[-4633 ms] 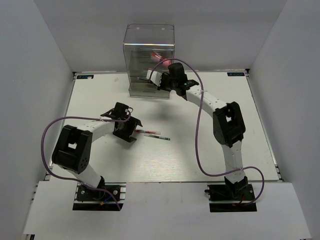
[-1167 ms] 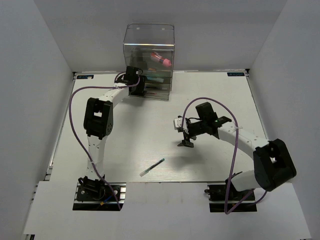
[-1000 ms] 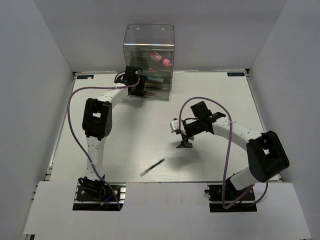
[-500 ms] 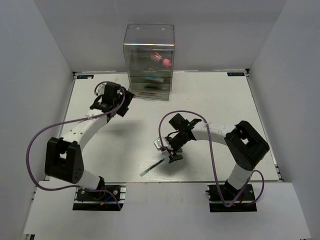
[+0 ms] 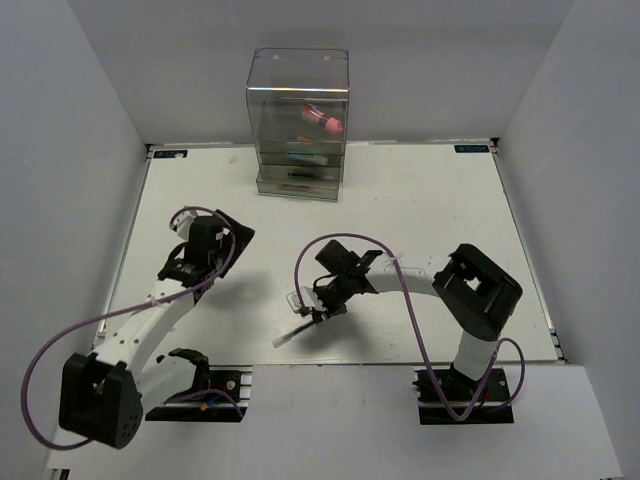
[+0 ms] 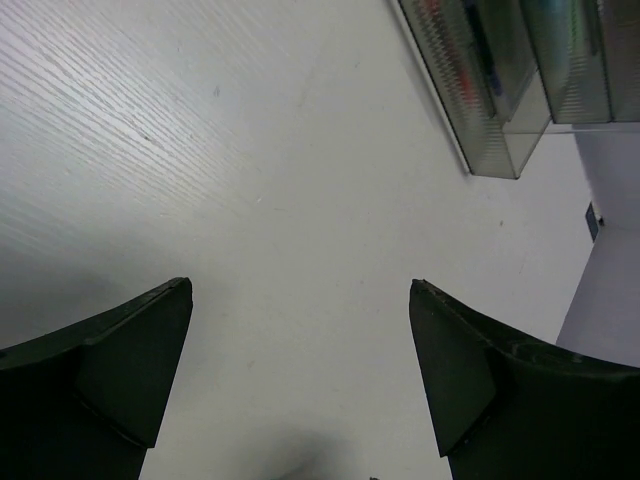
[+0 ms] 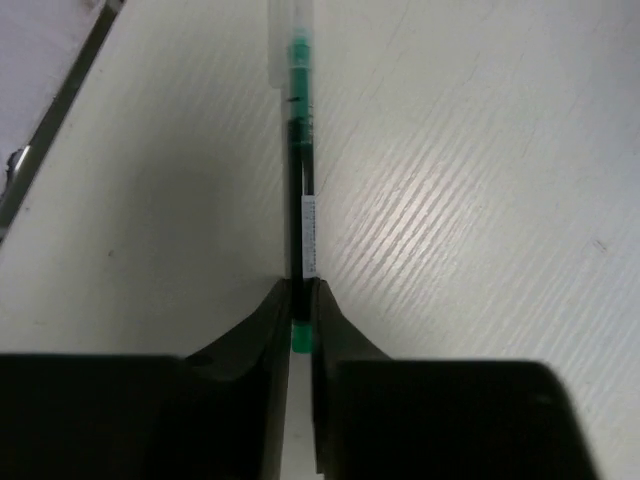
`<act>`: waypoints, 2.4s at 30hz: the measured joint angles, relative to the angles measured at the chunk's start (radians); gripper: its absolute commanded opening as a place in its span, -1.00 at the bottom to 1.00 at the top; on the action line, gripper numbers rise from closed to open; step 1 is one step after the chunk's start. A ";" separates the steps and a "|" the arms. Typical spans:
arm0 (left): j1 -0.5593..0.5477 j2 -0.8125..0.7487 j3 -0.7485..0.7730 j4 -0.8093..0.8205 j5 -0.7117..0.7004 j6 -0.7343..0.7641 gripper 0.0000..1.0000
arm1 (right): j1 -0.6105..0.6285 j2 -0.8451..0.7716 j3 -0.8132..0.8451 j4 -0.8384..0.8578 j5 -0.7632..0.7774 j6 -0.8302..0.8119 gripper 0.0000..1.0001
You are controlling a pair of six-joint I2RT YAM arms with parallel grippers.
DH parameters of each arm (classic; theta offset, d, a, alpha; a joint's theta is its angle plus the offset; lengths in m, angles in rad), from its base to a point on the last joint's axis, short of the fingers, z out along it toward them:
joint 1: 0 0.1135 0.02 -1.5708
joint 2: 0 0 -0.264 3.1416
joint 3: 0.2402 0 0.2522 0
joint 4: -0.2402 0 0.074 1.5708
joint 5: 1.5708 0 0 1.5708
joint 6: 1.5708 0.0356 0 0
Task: Sort the stationery into containers
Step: Pick up the pen from the corner of the board, then place the pen in the drawer.
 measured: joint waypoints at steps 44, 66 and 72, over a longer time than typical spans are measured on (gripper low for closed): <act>0.000 -0.123 -0.184 0.066 0.002 -0.013 0.99 | -0.385 0.459 0.829 0.196 0.513 0.029 -0.93; 0.000 -0.018 -0.179 0.113 0.022 -0.003 0.99 | -0.404 0.458 0.842 0.126 0.167 -0.016 -1.00; 0.000 -0.018 -0.174 0.115 0.023 0.000 0.99 | -0.402 0.490 0.927 -0.019 0.056 -0.061 -1.00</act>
